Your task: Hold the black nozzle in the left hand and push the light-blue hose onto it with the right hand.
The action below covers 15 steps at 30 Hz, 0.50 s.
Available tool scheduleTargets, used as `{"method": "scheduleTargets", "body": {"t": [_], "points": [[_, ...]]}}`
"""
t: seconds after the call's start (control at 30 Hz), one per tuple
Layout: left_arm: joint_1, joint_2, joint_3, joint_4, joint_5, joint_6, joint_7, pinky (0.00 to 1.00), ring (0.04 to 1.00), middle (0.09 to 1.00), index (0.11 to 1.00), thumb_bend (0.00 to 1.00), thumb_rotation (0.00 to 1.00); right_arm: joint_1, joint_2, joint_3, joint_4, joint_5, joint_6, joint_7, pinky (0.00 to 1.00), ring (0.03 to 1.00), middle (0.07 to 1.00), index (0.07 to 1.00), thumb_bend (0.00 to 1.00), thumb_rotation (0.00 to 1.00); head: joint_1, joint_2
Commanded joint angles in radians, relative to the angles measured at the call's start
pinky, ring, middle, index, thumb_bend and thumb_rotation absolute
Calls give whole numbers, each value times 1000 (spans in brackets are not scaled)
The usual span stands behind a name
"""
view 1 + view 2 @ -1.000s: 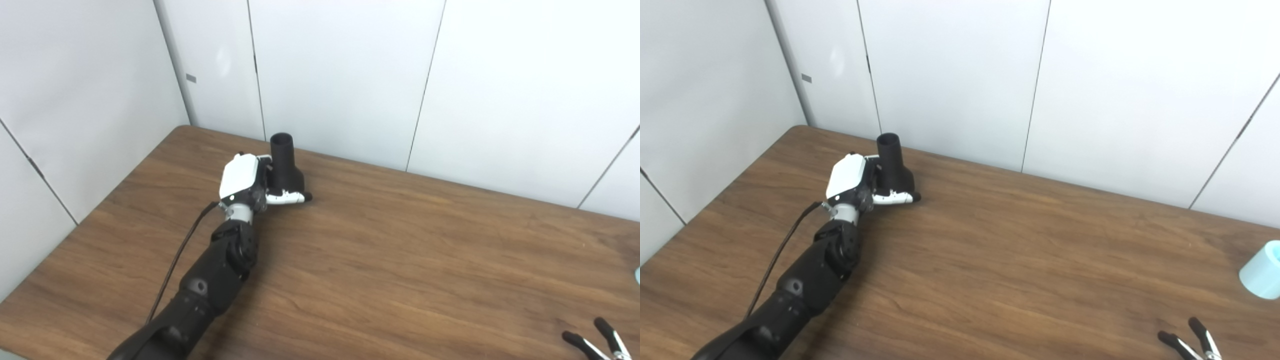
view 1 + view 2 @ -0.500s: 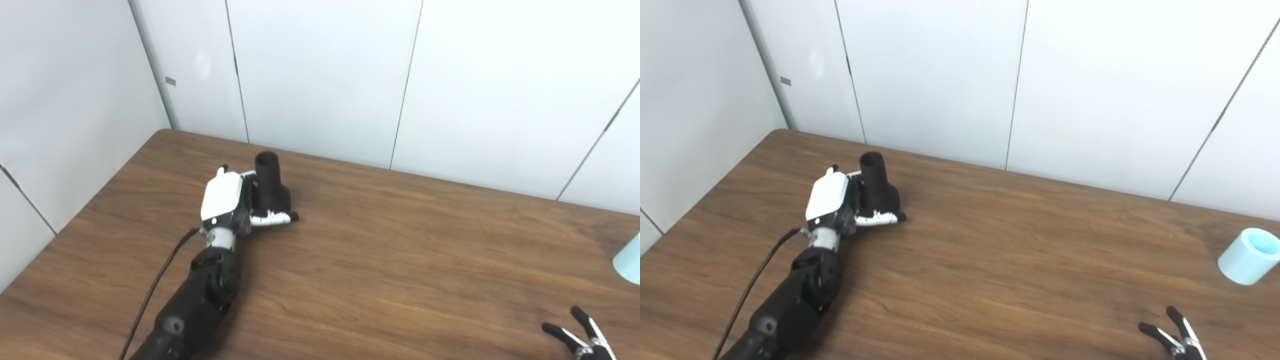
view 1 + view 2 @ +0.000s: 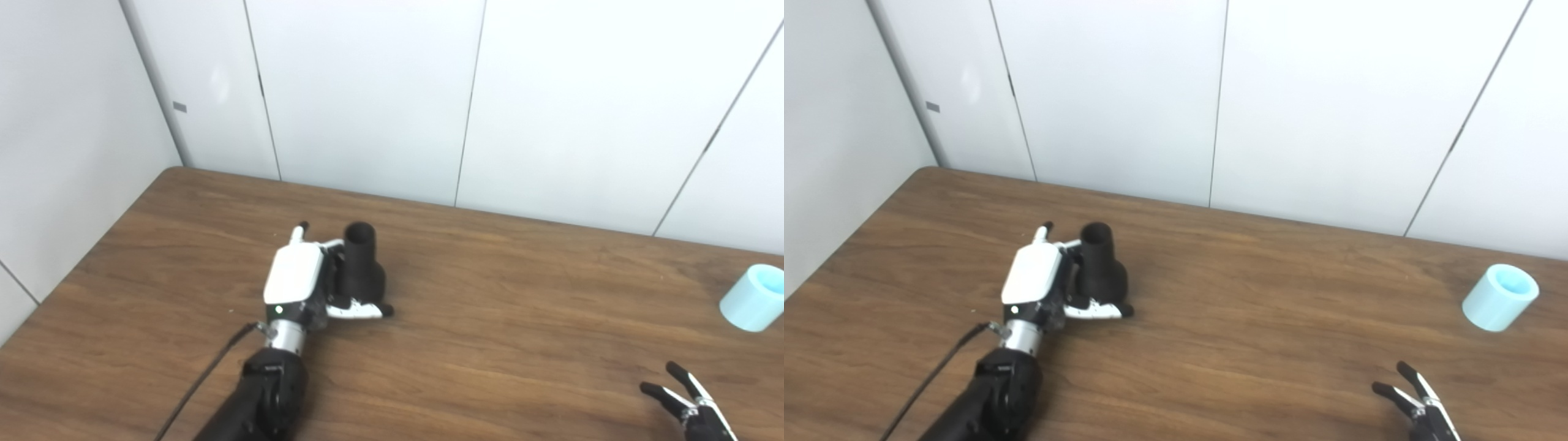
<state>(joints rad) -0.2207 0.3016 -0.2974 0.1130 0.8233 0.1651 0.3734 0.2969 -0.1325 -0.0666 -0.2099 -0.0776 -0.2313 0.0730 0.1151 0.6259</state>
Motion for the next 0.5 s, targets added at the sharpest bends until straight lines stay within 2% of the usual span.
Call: {"method": "scheduleTargets", "body": {"t": [0.0,0.1,0.2,0.47], "points": [[27,-12,-11,-32,20,-25,13,1000,629,462,510,523,0,20,36,29,14,-9,17,-12,861,816,760,867,497,1000,1,1],[62,-38,-21,-74,31,-38,5,1000,625,469,503,524,0,18,44,37,1,-33,37,-21,941,841,760,855,487,1000,-18,5],[99,-64,-35,-127,46,-31,-23,1000,634,473,499,524,0,16,55,49,-6,-46,45,-35,973,841,751,837,467,1000,-44,10],[167,-93,-87,-150,95,-110,-23,1000,619,452,501,525,0,13,67,90,-26,-115,70,-74,937,815,732,823,445,1000,-128,22]]}}
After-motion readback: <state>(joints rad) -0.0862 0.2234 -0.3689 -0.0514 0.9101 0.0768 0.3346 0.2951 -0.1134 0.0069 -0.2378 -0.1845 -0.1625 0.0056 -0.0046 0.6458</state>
